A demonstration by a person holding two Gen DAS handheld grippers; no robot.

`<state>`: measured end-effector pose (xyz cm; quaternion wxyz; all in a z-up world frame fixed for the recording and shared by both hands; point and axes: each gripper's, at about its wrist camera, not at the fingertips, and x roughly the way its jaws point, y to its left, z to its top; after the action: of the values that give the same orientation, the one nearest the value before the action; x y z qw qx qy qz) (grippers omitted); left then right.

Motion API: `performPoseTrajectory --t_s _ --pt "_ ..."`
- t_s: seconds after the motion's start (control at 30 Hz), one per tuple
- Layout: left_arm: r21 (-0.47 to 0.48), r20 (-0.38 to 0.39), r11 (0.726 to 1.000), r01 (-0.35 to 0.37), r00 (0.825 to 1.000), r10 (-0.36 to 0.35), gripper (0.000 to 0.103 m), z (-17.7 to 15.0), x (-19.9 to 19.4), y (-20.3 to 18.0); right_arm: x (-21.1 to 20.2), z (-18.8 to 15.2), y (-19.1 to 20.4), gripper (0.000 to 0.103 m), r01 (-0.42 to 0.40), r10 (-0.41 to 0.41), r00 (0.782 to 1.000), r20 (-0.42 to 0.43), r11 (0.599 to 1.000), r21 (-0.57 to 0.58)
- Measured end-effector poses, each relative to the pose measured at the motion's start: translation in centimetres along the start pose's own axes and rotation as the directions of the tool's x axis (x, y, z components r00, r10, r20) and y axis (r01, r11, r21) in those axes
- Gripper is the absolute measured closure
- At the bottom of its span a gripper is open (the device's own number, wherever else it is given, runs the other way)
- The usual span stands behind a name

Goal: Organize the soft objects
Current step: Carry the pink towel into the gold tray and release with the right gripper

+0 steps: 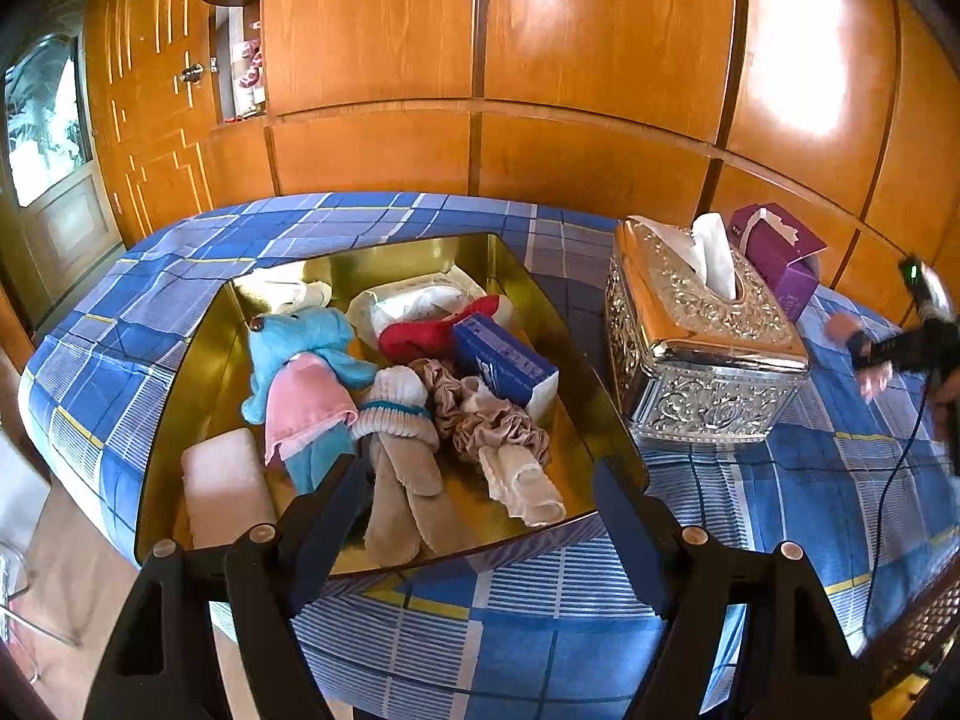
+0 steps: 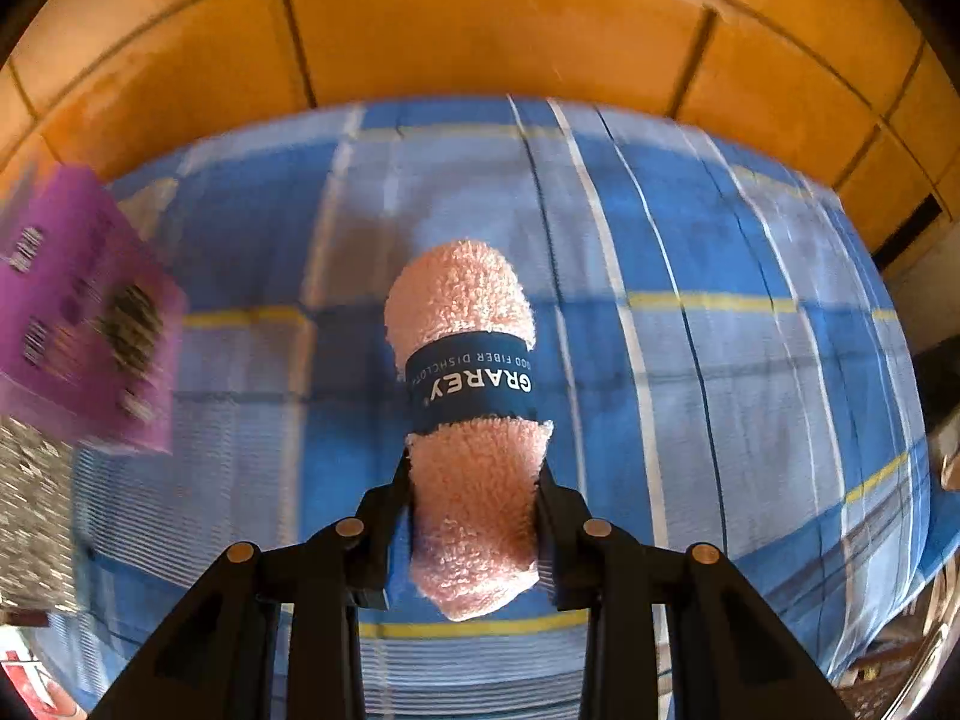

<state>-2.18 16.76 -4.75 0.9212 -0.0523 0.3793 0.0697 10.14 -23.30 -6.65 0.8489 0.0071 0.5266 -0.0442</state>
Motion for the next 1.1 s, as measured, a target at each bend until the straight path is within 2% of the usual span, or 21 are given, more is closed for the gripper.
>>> performPoseTrajectory --t_s 0.17,0.27,0.37,0.43,0.47,0.53,0.57,0.63,0.67,0.77,0.93,1.1 --pt "-0.018 -0.018 1.000 0.009 1.000 -0.009 0.024 -0.2 0.5 0.3 -3.9 3.2 2.2 0.071 -0.016 0.019 0.995 0.096 0.999 -0.030" --pt "-0.032 -0.024 0.999 0.011 1.000 -0.011 0.024 -0.1 0.6 0.7 -7.3 5.5 4.4 0.071 -0.047 0.059 0.982 0.181 0.997 -0.066" --pt "-0.044 -0.027 0.999 0.004 1.000 -0.005 0.024 0.0 0.6 1.3 -11.6 6.8 8.4 0.071 -0.093 0.135 0.953 0.272 0.982 -0.163" --pt "-0.049 -0.025 0.999 -0.016 1.000 0.015 0.024 0.0 0.4 2.0 -14.3 6.7 11.7 0.071 -0.143 0.222 0.925 0.308 0.955 -0.258" --pt "-0.048 -0.023 0.998 -0.029 0.999 0.028 0.024 0.0 0.2 2.4 -15.8 6.2 14.2 0.071 -0.177 0.283 0.907 0.313 0.928 -0.327" --pt "-0.060 -0.019 0.997 -0.059 0.998 0.058 0.024 0.0 0.0 3.4 -17.2 5.0 17.7 0.071 -0.228 0.364 0.885 0.289 0.882 -0.413" --pt "-0.078 -0.014 0.994 -0.081 0.997 0.080 0.024 0.0 -0.3 4.3 -17.5 3.9 20.2 0.071 -0.262 0.410 0.877 0.252 0.846 -0.465" --pt "-0.114 -0.005 0.986 -0.120 0.993 0.120 0.024 0.0 -0.7 5.8 -17.3 2.0 23.8 0.070 -0.307 0.457 0.871 0.182 0.795 -0.524" --pt "-0.134 -0.003 0.981 -0.138 0.990 0.139 0.024 0.1 -0.8 6.7 -16.7 0.6 26.3 0.070 -0.347 0.484 0.867 0.120 0.759 -0.550" --pt "-0.193 -0.005 0.965 -0.178 0.984 0.180 0.024 0.1 -1.1 8.9 -13.9 -2.7 31.5 0.070 -0.440 0.518 0.855 -0.028 0.695 -0.569" --pt "-0.237 0.010 0.949 -0.206 0.977 0.214 0.024 0.0 -1.6 10.5 -9.4 -7.1 37.7 0.070 -0.478 0.492 0.858 -0.149 0.655 -0.586" --pt "-0.249 0.013 0.948 -0.199 0.978 0.209 0.024 0.0 -1.5 10.7 -7.8 -9.7 41.7 0.070 -0.413 0.454 0.883 -0.117 0.636 -0.652"
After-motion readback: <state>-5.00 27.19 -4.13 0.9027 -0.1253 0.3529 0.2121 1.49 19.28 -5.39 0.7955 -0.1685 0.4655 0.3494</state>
